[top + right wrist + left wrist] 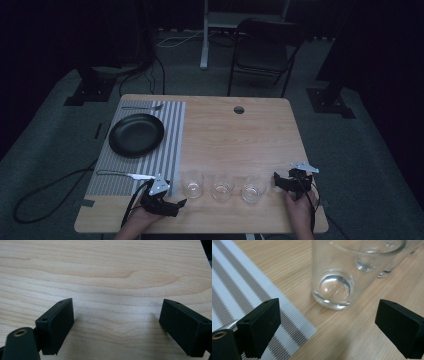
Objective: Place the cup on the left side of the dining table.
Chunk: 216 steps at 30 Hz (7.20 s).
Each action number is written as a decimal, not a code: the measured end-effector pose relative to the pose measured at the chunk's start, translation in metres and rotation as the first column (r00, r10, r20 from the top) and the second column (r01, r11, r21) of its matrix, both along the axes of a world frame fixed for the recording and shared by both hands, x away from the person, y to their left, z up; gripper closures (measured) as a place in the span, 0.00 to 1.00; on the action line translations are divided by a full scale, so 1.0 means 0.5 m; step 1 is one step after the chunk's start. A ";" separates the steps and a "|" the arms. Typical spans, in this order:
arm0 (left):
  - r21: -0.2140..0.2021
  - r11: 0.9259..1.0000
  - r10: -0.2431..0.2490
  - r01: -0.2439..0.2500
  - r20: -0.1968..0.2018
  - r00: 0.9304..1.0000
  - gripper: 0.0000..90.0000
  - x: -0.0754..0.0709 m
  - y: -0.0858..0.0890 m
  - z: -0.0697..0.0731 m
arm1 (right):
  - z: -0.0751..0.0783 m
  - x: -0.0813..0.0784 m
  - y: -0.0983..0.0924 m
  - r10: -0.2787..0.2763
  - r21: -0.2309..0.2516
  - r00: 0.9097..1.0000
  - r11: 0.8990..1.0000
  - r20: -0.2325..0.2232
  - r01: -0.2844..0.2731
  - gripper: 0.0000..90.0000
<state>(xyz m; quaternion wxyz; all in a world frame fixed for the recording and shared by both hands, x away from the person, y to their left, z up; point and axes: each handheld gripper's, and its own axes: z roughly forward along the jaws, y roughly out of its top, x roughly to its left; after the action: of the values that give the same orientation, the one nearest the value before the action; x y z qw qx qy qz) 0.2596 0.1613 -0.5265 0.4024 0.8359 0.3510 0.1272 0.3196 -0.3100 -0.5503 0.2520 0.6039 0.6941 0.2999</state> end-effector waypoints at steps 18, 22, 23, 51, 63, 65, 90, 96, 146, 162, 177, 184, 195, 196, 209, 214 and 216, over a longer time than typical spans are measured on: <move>-0.024 0.998 -0.049 0.049 0.018 0.999 0.08 0.029 -0.059 -0.022 | 0.000 0.000 0.000 0.000 0.000 1.000 1.000 0.000 0.000 0.13; -0.031 0.999 -0.039 0.040 0.038 0.999 0.08 0.032 -0.068 -0.022 | 0.000 0.000 0.000 0.000 0.000 1.000 1.000 0.000 0.000 0.13; -0.033 0.999 -0.038 0.040 0.049 0.998 0.08 0.032 -0.069 -0.022 | 0.000 0.000 0.000 0.000 0.000 1.000 1.000 0.000 0.000 0.13; -0.097 0.995 0.019 -0.002 0.182 0.983 0.08 0.036 -0.091 -0.020 | 0.000 0.000 0.000 0.000 0.000 1.000 1.000 0.000 0.000 0.13; -0.078 0.997 0.016 0.000 0.212 0.977 0.22 0.034 -0.098 -0.018 | 0.000 0.000 0.000 0.000 0.000 1.000 1.000 0.000 0.000 0.13; -0.079 0.997 0.014 0.002 0.200 0.980 0.22 0.036 -0.097 -0.017 | 0.000 0.000 0.000 0.000 0.000 1.000 1.000 0.000 0.000 0.13; -0.031 0.994 0.104 -0.100 0.176 0.979 0.22 0.080 -0.066 0.047 | 0.000 0.000 0.000 0.000 -0.001 1.000 1.000 0.000 0.000 0.13; -0.039 0.989 0.148 -0.143 0.188 0.971 0.22 0.097 -0.041 0.063 | 0.000 0.000 0.000 0.000 0.000 1.000 1.000 0.000 0.000 0.13; -0.007 0.920 0.390 -0.392 0.131 0.912 0.22 0.196 0.099 0.017 | 0.000 0.000 0.000 0.001 -0.002 1.000 1.000 0.001 -0.001 0.13; 0.005 0.913 0.401 -0.407 0.164 0.901 0.12 0.179 0.098 0.013 | 0.000 0.000 0.000 0.002 -0.002 1.000 1.000 0.000 -0.002 0.13; 0.024 0.916 0.392 -0.400 0.146 0.908 0.01 0.164 0.101 0.016 | 0.000 0.000 0.000 0.001 -0.002 1.000 1.000 0.000 -0.001 0.13; 0.033 0.915 0.394 -0.401 0.132 0.910 0.01 0.151 0.100 0.010 | 0.000 0.000 0.000 0.000 0.000 1.000 1.000 0.000 0.000 0.13; 0.029 0.911 0.405 -0.412 0.123 0.906 0.01 0.121 0.108 0.015 | 0.000 0.000 0.000 0.000 -0.001 1.000 1.000 0.000 0.000 0.13; 0.028 0.910 0.408 -0.414 0.118 0.905 0.01 0.119 0.110 0.016 | 0.000 0.000 0.000 0.000 -0.001 1.000 1.000 0.000 0.000 0.13; 0.028 0.883 0.463 -0.469 0.105 0.880 0.01 0.080 0.137 0.009 | 0.000 0.000 0.000 0.000 0.000 1.000 1.000 0.000 0.000 0.13; 0.038 0.875 0.479 -0.483 0.090 0.873 0.01 0.068 0.155 0.002 | 0.000 0.000 0.000 0.000 0.000 1.000 1.000 0.000 0.000 0.13; 0.041 0.871 0.486 -0.490 0.081 0.870 0.01 0.064 0.162 0.002 | 0.000 0.000 0.000 0.000 0.000 1.000 1.000 0.000 0.000 0.13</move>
<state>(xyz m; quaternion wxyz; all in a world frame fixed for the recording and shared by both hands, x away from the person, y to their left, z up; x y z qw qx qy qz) 0.2916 0.2423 -0.5257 0.3439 0.7271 0.5326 0.2634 0.3195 -0.3099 -0.5503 0.2521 0.6039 0.6941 0.3000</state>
